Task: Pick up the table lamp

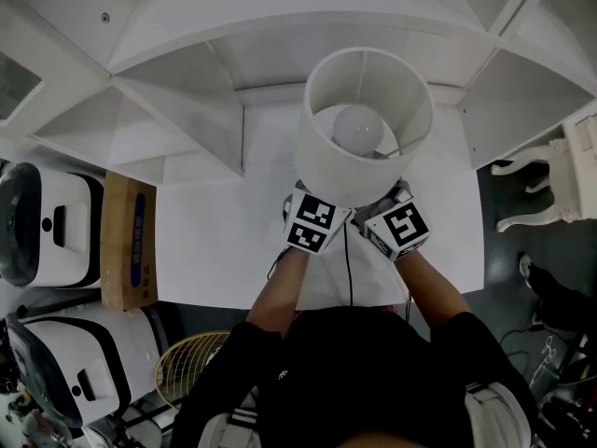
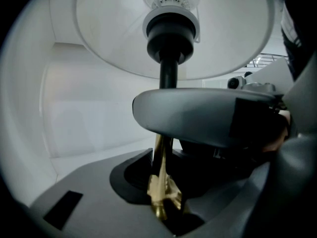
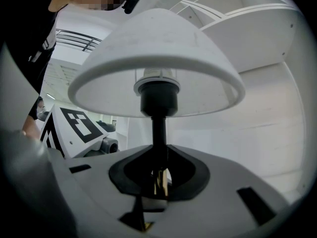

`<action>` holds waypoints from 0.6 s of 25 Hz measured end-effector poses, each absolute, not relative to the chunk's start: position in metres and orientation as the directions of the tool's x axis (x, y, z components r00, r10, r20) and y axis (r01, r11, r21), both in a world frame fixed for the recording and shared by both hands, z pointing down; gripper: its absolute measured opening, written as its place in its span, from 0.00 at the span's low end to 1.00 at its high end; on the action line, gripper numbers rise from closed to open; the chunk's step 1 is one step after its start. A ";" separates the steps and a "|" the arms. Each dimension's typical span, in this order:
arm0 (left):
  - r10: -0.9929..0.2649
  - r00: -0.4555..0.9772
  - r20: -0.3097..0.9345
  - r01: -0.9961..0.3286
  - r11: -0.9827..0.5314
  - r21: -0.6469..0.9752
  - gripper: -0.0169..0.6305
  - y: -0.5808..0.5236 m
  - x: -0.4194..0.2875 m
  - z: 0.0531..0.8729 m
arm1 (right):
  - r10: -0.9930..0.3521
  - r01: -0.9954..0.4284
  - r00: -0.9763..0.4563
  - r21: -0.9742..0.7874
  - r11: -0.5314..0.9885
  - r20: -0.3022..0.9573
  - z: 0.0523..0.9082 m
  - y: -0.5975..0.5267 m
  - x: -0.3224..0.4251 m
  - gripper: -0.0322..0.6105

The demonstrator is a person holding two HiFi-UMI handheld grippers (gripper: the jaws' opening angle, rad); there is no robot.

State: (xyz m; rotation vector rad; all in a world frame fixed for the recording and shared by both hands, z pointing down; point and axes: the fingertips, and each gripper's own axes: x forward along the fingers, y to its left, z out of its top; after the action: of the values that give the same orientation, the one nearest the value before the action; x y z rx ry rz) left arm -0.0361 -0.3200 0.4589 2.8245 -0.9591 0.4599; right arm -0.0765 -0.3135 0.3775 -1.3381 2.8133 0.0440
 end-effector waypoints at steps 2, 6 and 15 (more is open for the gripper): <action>-0.575 0.751 0.324 -0.613 -0.790 0.018 0.18 -0.318 -0.036 0.458 | -0.779 -0.780 -0.626 0.019 0.625 -0.037 0.378 -0.313 -0.075 0.17; -0.576 0.749 0.326 -0.614 -0.789 0.016 0.18 -0.315 -0.036 0.457 | -0.772 -0.773 -0.634 0.014 0.634 -0.042 0.374 -0.307 -0.077 0.17; -0.576 0.747 0.332 -0.614 -0.789 0.014 0.18 -0.308 -0.037 0.457 | -0.761 -0.762 -0.647 0.022 0.647 -0.042 0.370 -0.300 -0.080 0.17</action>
State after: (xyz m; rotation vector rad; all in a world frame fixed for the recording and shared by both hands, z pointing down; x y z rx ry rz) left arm -0.0368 -0.3078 0.4570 2.8216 -0.9645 0.4748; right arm -0.0795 -0.2995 0.3697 -1.3067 2.8248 0.0586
